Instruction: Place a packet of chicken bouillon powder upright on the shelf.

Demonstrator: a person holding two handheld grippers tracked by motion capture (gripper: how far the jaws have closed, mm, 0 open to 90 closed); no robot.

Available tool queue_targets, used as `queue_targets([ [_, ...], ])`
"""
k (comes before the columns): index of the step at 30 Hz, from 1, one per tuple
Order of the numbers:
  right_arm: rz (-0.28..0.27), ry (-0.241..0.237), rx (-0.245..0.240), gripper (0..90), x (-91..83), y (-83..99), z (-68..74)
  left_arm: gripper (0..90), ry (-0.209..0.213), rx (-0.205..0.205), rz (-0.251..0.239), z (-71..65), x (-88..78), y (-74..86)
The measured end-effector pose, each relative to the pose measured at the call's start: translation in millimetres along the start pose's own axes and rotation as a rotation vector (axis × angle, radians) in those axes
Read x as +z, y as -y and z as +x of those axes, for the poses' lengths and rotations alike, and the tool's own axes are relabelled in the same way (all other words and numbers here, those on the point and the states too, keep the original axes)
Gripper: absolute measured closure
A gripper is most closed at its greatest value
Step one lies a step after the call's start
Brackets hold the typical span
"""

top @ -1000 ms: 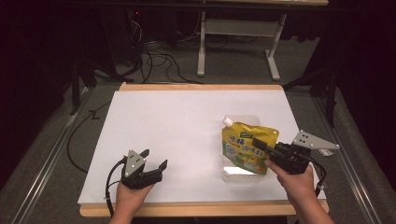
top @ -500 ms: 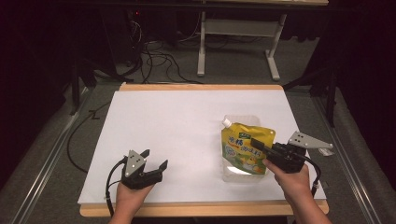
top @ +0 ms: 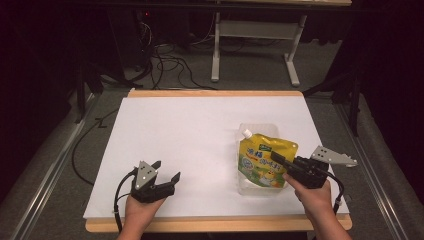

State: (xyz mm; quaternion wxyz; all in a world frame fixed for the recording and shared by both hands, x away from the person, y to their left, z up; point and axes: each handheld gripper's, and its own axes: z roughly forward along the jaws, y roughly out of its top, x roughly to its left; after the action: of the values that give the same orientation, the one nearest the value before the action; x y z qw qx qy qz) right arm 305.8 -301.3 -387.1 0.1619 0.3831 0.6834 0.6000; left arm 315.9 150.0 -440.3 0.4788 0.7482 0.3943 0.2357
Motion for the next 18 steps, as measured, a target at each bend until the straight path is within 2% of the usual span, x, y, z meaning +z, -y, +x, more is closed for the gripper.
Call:
queue_targets([
  [9,-0.017,0.010,-0.019,88.9,-5.7,12.7,0.2,23.7,0.015,0.008,0.001,-3.5,0.6,-0.4],
  [18,-0.011,0.018,-0.042,86.7,-7.2,14.1,4.2,23.8,0.030,0.023,0.008,-6.6,1.9,-0.9],
])
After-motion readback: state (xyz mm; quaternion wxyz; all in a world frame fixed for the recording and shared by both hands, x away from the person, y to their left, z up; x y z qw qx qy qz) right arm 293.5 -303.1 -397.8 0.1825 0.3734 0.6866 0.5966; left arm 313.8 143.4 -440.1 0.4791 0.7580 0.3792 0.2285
